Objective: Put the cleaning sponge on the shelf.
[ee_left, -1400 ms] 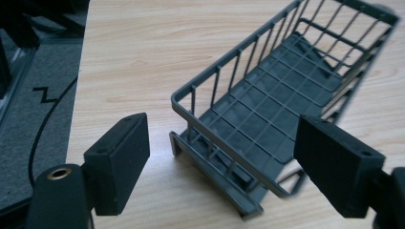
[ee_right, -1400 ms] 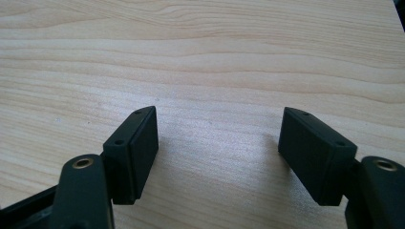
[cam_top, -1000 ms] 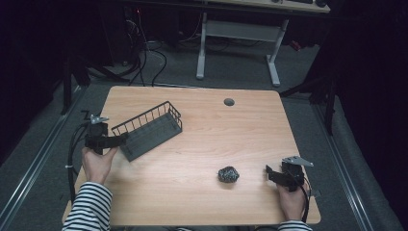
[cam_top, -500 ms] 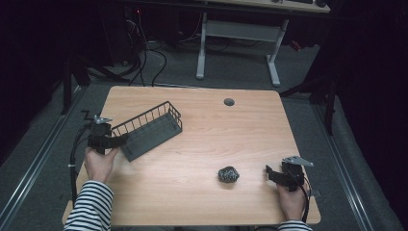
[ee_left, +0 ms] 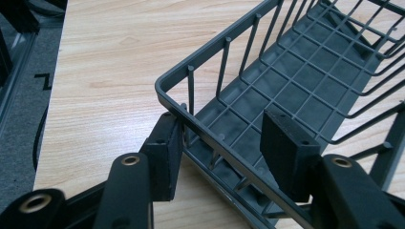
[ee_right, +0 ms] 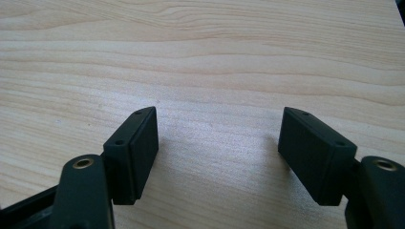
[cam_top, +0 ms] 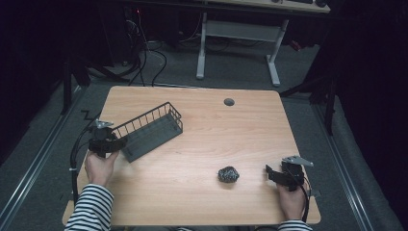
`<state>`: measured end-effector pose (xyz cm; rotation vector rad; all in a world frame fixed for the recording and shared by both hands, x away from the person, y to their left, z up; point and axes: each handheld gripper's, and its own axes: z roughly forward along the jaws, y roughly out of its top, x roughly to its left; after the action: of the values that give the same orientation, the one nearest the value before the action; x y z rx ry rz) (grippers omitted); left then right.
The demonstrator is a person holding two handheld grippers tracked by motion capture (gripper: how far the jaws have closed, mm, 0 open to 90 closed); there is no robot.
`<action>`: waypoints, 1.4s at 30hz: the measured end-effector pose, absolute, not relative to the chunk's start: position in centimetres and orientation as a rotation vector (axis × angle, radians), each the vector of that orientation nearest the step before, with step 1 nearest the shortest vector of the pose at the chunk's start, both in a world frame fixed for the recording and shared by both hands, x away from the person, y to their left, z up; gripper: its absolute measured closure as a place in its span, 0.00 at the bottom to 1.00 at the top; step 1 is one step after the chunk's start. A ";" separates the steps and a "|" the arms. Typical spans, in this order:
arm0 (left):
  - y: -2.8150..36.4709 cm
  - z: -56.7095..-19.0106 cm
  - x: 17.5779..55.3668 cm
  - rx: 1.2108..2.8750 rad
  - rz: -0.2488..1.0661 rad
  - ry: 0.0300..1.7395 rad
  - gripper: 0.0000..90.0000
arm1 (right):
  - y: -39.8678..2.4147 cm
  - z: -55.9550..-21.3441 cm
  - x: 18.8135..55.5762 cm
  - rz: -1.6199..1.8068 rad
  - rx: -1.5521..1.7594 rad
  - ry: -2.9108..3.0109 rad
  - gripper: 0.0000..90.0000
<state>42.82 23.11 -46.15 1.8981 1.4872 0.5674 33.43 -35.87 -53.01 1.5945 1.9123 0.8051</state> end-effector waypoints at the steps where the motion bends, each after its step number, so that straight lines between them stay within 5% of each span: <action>1: 23.1 -46.2 42.6 1.897 0.563 1.482 0.56 | -35.9 -53.0 33.4 0.806 1.595 1.912 0.33; 42: 17.0 -46.6 37.6 1.956 0.458 1.265 0.56 | -35.8 -53.0 33.5 0.805 1.598 1.911 0.33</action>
<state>37.64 16.96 -46.55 1.9562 1.2647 0.4575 33.46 -35.83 -53.01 1.5977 1.9114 0.8047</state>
